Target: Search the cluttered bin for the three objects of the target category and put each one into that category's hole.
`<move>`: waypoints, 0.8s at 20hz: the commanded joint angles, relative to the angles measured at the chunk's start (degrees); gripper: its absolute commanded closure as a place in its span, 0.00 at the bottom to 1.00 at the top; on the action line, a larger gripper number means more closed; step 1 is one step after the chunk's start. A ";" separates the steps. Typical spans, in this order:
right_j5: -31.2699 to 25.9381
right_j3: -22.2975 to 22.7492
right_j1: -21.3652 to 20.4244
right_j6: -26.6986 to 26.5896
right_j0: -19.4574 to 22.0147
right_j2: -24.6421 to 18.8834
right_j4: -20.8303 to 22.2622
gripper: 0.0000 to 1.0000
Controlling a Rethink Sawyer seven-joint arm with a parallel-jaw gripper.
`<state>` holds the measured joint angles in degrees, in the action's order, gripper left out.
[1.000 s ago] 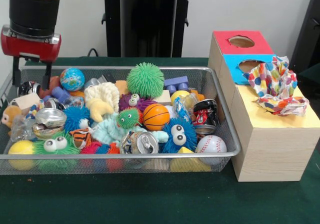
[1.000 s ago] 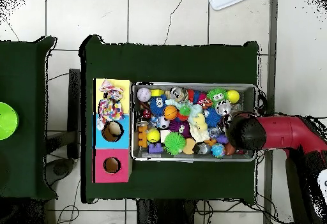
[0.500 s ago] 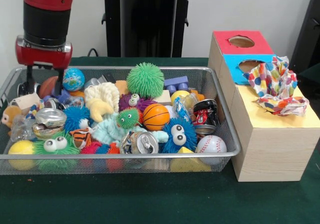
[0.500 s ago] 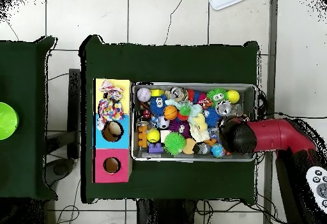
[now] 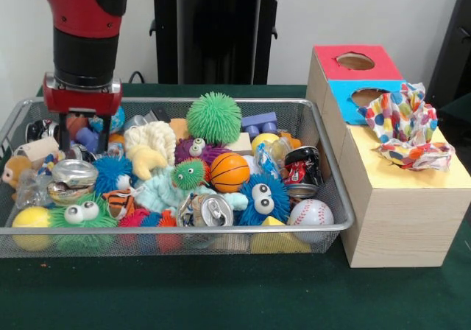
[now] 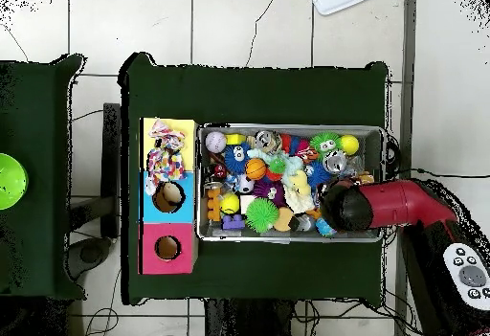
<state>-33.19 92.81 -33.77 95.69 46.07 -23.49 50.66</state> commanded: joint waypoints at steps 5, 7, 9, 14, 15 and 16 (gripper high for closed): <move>1.22 -0.18 3.97 -11.52 2.48 -1.55 4.64 0.00; 0.68 -0.10 3.70 -12.66 2.98 -2.17 4.33 0.00; 0.16 -0.16 3.50 -13.40 3.32 -2.65 4.17 0.00; -1.20 -0.04 2.60 -14.29 3.30 -3.65 3.63 0.00; -1.36 -0.08 2.63 -14.51 3.09 -3.79 3.75 0.00; -1.52 -0.11 2.65 -14.73 2.88 -3.92 3.87 0.00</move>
<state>-33.19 92.79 -31.76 95.69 49.17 -23.51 51.96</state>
